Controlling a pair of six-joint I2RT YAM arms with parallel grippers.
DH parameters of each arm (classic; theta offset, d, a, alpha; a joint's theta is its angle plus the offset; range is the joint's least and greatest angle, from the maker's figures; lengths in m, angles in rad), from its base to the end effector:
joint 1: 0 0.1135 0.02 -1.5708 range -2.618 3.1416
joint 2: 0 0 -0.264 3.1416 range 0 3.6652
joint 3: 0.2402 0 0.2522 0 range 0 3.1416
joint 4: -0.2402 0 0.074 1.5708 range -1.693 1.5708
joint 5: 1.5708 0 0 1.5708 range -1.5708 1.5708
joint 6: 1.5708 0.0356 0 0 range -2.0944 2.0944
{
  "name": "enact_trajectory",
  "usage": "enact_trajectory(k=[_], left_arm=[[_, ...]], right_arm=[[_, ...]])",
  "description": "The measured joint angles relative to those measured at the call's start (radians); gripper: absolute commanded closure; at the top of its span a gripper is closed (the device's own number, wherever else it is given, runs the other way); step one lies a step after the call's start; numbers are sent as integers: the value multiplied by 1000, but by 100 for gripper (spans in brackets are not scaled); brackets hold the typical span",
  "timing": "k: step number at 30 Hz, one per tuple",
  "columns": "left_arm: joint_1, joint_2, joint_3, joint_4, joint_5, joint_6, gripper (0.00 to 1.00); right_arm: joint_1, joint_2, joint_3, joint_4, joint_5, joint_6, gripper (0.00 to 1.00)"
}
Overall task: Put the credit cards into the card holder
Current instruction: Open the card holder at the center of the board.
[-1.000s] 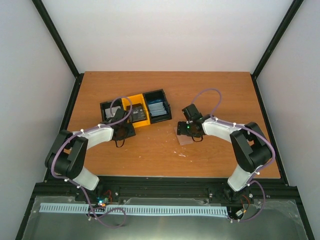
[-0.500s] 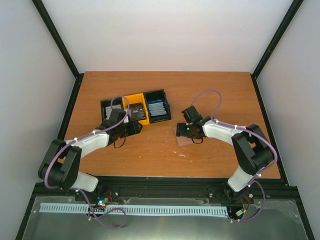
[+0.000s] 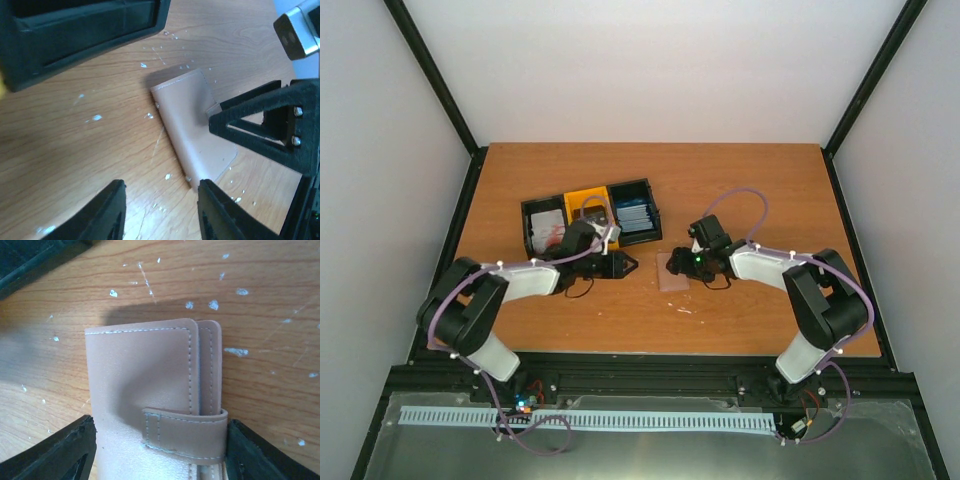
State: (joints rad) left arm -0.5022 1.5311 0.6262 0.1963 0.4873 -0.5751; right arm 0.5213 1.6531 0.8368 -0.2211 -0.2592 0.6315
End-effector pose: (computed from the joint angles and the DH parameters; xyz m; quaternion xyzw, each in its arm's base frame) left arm 0.2445 -0.1533 0.1531 0.0686 0.8848 -0.3962 0.2357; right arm 0.2628 0.1615 0.1459 0.0187 0.9570 0.2470 0.1512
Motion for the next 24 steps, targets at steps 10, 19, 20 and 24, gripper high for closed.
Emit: enact_trajectory(k=[10, 19, 20, 24], left_arm=[[-59, 214, 121, 65, 65, 5, 74], [-73, 306, 139, 74, 62, -3, 84], [-73, 306, 142, 72, 56, -3, 85], [-73, 306, 144, 68, 46, -3, 85]], right_arm=[[0, 8, -27, 61, -26, 63, 51], [0, 8, -49, 137, -139, 98, 52], [-2, 8, -55, 154, -153, 109, 52], [-4, 8, -76, 203, -194, 145, 55]])
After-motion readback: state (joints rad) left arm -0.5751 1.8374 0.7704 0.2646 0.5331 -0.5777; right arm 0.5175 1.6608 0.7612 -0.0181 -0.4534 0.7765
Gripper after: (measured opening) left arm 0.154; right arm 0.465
